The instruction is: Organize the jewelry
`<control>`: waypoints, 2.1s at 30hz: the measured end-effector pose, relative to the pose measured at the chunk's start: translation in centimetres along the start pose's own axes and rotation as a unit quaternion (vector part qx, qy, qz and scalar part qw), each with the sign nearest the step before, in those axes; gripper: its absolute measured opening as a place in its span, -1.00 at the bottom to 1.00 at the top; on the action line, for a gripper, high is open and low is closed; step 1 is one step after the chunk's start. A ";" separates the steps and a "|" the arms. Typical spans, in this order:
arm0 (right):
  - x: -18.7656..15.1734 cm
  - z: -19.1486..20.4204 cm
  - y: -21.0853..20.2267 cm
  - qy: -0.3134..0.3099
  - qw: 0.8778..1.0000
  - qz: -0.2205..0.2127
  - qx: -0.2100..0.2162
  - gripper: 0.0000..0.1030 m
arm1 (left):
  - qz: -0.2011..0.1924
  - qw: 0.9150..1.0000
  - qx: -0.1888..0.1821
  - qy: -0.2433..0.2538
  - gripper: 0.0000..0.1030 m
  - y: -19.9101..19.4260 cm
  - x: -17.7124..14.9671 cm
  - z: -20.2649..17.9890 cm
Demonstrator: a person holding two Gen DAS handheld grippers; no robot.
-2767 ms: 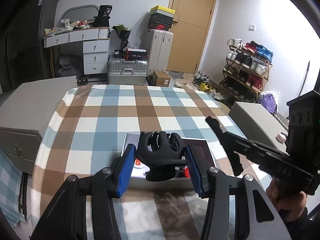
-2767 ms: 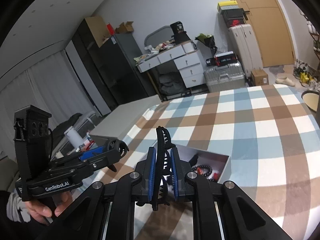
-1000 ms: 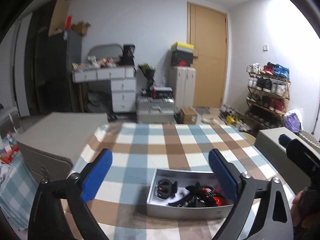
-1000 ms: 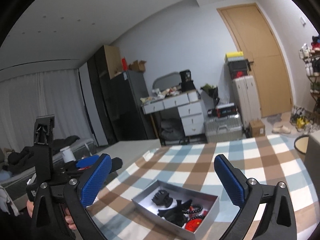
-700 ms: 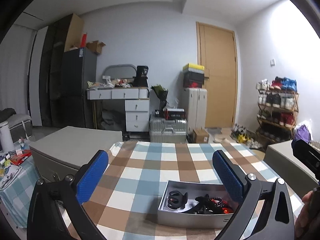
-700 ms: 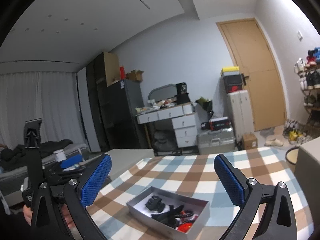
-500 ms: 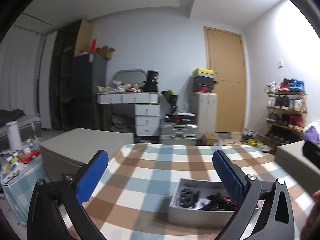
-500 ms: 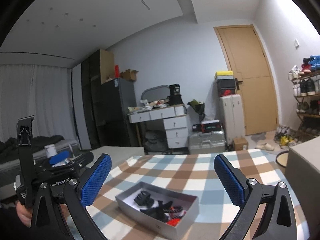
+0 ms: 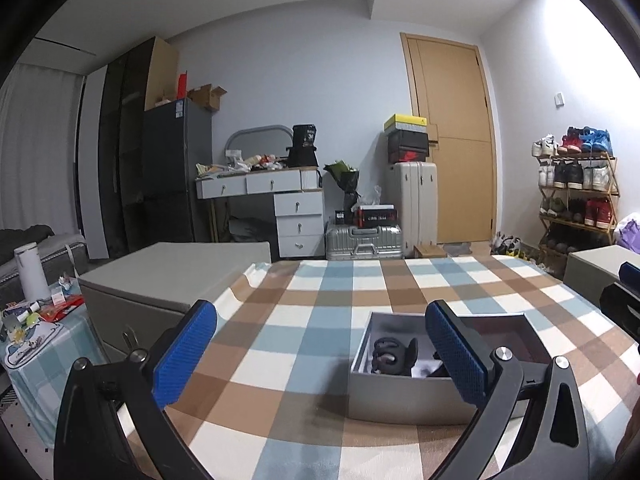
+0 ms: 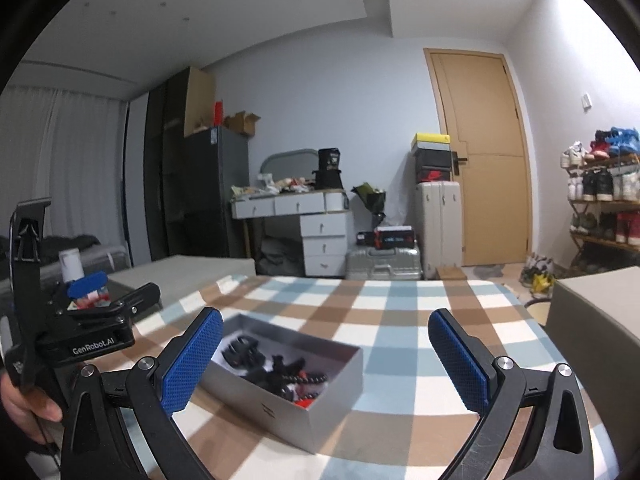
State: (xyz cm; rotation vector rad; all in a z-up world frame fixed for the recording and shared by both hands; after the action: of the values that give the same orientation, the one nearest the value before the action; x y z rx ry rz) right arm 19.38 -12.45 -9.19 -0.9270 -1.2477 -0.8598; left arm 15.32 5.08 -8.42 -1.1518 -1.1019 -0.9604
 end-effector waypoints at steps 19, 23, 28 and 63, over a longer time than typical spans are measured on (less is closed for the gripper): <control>-2.3 0.2 2.4 -0.027 0.997 0.072 -0.023 1.00 | 0.048 0.998 -0.039 -0.017 0.97 0.1 -1.2 -1.1; -2.2 0.1 2.5 -0.027 0.997 0.072 -0.022 1.00 | 0.048 0.998 -0.039 -0.018 0.97 0.1 -1.2 -1.1; -2.2 0.0 2.5 -0.027 0.997 0.072 -0.022 1.00 | 0.049 0.998 -0.038 -0.018 0.97 -0.1 -1.1 -1.2; -2.1 0.0 2.4 -0.026 0.997 0.072 -0.022 1.00 | 0.050 0.998 -0.037 -0.018 0.97 0.2 -1.3 -1.1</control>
State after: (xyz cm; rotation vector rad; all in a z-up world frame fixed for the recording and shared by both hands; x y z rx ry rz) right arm 21.33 -11.48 -11.56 -1.0673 -1.1958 -0.7560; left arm 15.42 4.08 -9.75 -1.2776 -1.0339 -0.9122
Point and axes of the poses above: each gripper's, at about its wrist camera, not at the fingertips, and y roughly the way its jaws point, z to its left, x to its top, the point moved 10 cm from there along y, roughly the way its jaws point, and after that the axes turned 1 degree about -x, right-handed, at the moved point
